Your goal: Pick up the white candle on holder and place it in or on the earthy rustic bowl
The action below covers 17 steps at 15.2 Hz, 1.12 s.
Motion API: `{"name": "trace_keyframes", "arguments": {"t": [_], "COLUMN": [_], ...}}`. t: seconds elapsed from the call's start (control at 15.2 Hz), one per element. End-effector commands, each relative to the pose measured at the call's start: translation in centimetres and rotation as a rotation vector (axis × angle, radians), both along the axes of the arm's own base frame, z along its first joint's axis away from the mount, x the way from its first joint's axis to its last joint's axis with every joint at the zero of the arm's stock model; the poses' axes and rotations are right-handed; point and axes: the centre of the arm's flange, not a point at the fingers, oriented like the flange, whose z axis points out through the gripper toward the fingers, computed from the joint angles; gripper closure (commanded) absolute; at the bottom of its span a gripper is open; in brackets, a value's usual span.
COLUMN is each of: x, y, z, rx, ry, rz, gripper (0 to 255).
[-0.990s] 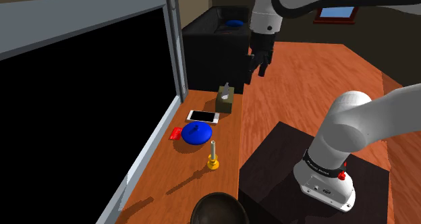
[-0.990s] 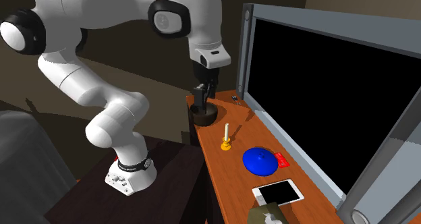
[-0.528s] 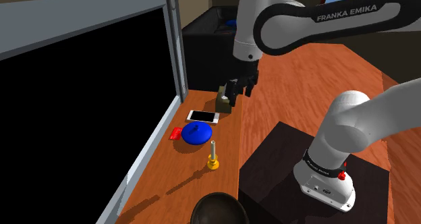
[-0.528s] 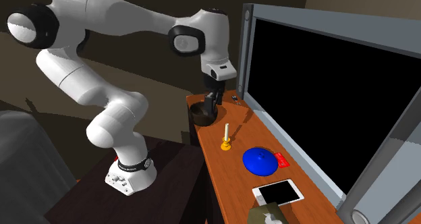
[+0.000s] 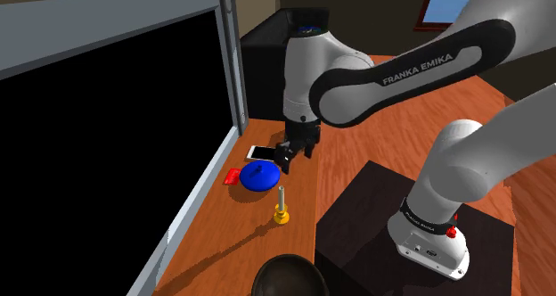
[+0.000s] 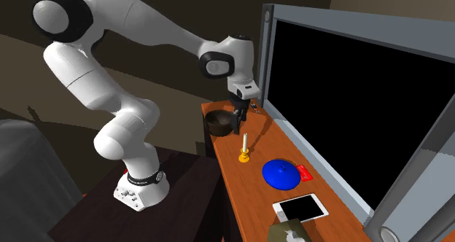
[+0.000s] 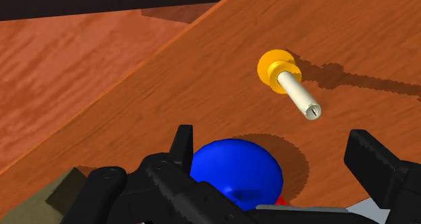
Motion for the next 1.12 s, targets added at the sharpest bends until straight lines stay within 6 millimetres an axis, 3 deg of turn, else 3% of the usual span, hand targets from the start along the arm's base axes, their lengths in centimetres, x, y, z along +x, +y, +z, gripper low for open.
{"name": "trace_keyframes", "arguments": {"t": [0.0,0.2,0.73,1.06], "x": [0.5,1.0,1.2,1.2], "y": [2.1,5.0,5.2,5.2], "z": [-1.8,-4.7,-8.8,-8.8], "rx": [-0.004,-0.013,-0.014,-0.014], "ry": [-0.004,-0.009,-0.009,-0.009], "rz": [-0.006,-0.013,-0.014,-0.014], "gripper": [0,0,0,0]}}
